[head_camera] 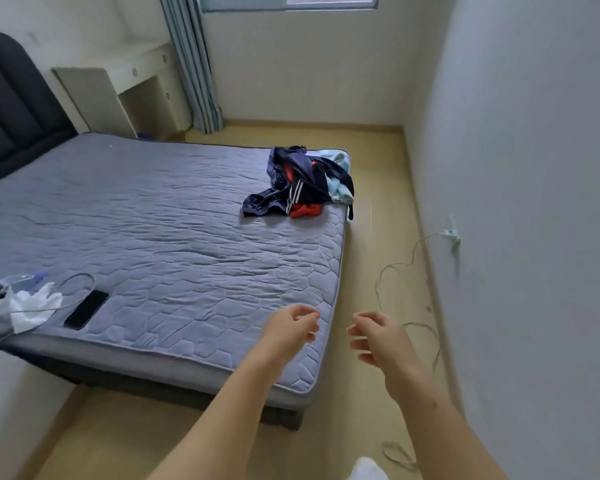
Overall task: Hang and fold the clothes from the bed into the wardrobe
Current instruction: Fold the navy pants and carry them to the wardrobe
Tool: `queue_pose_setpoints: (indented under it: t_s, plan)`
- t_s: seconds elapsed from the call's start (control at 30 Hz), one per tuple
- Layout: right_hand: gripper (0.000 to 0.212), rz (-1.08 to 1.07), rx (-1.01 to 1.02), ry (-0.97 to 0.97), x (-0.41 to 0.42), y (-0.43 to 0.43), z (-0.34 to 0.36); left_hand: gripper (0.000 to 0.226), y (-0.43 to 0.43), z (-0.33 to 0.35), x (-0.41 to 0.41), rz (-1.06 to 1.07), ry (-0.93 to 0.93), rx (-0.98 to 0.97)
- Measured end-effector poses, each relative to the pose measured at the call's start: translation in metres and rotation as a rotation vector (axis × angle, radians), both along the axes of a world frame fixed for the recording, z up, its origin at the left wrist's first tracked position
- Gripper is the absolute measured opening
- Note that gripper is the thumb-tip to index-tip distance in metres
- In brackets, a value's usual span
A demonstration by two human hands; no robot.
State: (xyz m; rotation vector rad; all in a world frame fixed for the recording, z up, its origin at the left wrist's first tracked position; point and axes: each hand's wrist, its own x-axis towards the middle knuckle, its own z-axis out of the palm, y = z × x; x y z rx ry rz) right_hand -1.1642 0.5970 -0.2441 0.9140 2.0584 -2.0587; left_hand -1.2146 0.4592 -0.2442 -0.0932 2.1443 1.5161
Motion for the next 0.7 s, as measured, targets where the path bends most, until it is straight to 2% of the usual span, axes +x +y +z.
queue_pose_setpoints:
  t_s: [0.2,0.37,0.57,0.7]
  plan:
    - [0.012,-0.071,-0.032,-0.065,-0.077,0.062,-0.011,0.017,0.058,-0.013,-0.091,0.014,-0.048,-0.004]
    - [0.010,0.001,-0.051,-0.072,-0.173,0.135,-0.024,0.012,0.129,-0.027,-0.177,0.045,-0.049,-0.022]
    - [0.011,0.045,0.054,-0.088,-0.278,0.252,-0.016,0.014,0.229,-0.016,-0.276,0.064,-0.096,-0.076]
    - [0.012,0.050,0.044,-0.110,-0.331,0.288,-0.015,0.015,0.266,-0.013,-0.325,0.103,-0.112,-0.061]
